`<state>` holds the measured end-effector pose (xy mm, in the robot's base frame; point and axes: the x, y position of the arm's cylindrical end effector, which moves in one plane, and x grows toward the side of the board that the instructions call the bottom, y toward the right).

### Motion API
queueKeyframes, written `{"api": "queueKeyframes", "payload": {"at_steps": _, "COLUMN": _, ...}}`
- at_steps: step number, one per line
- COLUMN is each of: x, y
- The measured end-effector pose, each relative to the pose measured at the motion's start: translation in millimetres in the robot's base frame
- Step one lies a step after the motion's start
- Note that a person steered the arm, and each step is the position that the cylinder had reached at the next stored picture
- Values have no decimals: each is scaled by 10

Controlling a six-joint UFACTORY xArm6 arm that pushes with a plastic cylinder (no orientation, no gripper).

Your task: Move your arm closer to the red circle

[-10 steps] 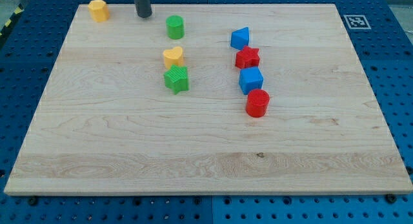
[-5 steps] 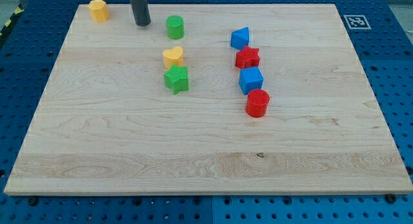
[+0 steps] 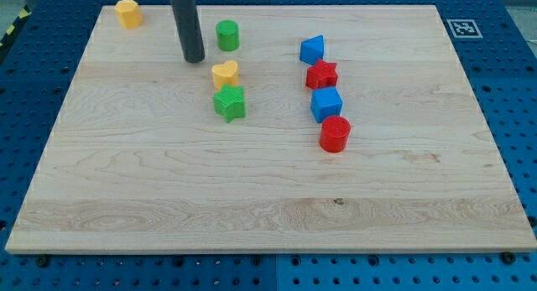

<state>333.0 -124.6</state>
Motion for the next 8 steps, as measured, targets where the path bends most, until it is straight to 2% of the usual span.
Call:
{"api": "queueKeyframes", "payload": {"at_steps": 2, "x": 1015, "y": 5}}
{"api": "queueKeyframes", "payload": {"at_steps": 3, "x": 1528, "y": 283}}
{"api": "queueKeyframes", "payload": {"at_steps": 4, "x": 1568, "y": 300}}
{"api": "queueKeyframes", "payload": {"at_steps": 5, "x": 1650, "y": 614}}
{"api": "queueKeyframes", "payload": {"at_steps": 6, "x": 1677, "y": 1342}}
{"api": "queueKeyframes", "payload": {"at_steps": 8, "x": 1677, "y": 1820}}
